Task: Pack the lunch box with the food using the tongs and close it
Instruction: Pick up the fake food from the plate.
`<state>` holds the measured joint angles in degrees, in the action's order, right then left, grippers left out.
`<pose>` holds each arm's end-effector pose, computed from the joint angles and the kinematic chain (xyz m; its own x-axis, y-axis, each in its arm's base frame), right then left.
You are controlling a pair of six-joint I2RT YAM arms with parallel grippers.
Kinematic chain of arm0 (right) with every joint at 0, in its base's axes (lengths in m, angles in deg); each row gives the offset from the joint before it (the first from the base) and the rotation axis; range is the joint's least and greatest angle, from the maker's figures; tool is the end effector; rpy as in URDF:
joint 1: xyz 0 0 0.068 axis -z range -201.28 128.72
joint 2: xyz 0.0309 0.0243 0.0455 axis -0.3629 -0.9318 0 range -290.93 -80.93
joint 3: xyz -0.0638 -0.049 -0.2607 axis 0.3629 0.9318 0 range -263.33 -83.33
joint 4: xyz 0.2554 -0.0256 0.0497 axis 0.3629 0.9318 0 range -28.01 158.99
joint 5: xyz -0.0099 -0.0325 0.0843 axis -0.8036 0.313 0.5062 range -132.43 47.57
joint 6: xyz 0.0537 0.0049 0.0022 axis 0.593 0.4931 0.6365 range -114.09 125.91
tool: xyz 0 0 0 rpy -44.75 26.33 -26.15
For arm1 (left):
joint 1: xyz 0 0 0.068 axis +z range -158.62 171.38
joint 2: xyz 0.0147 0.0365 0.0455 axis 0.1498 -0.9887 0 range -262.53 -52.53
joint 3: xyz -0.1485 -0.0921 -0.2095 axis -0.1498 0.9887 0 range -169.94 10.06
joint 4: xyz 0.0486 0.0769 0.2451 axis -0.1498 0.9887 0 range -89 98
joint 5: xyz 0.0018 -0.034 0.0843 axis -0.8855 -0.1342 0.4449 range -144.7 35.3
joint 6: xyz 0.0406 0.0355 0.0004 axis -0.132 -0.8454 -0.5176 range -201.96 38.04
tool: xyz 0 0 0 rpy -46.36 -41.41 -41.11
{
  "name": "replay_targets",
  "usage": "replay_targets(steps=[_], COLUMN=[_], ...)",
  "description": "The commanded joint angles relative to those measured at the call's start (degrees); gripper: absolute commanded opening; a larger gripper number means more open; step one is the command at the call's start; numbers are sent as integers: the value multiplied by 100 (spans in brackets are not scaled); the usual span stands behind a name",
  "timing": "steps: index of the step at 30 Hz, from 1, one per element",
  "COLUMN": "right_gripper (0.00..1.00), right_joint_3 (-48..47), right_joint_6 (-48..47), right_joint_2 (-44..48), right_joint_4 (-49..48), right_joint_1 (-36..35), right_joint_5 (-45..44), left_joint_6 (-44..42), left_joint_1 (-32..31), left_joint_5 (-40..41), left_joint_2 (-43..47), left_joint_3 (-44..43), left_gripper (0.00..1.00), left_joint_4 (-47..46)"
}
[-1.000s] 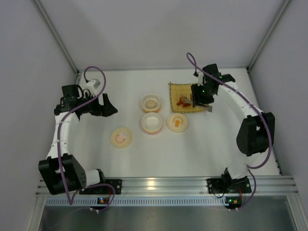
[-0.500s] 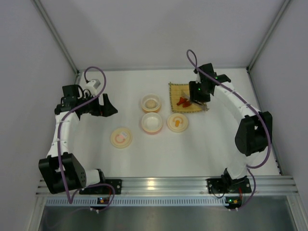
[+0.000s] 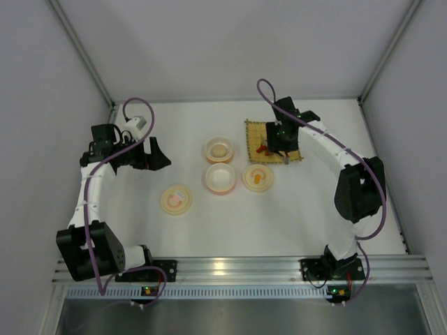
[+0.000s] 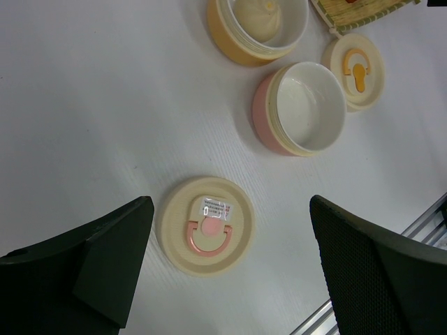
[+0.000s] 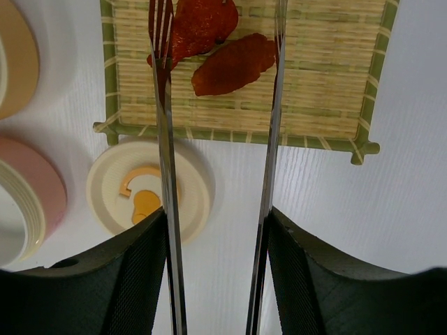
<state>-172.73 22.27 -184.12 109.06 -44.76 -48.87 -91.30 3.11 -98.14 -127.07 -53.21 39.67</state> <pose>0.3554 0.1500 0.2748 -0.8661 -0.0712 -0.4948 -0.1063 0.9934 0.0431 0.2653 0.0300 0.3024 -0.6931 -0.0234 -0.7204 0.4037 0.8154 -0.4149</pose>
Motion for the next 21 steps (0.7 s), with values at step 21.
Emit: replay_targets(steps=[21], right_gripper=[56], right_joint_3=[-341], right_joint_6=[306], right_joint_2=[-245], right_joint_4=[-286], right_joint_1=[-156], right_joint_5=[318], left_joint_6=[-41], left_joint_1=[40], left_joint_5=[-94], left_joint_2=[-43], left_joint_3=[78], left_gripper=[99], left_joint_4=[-264])
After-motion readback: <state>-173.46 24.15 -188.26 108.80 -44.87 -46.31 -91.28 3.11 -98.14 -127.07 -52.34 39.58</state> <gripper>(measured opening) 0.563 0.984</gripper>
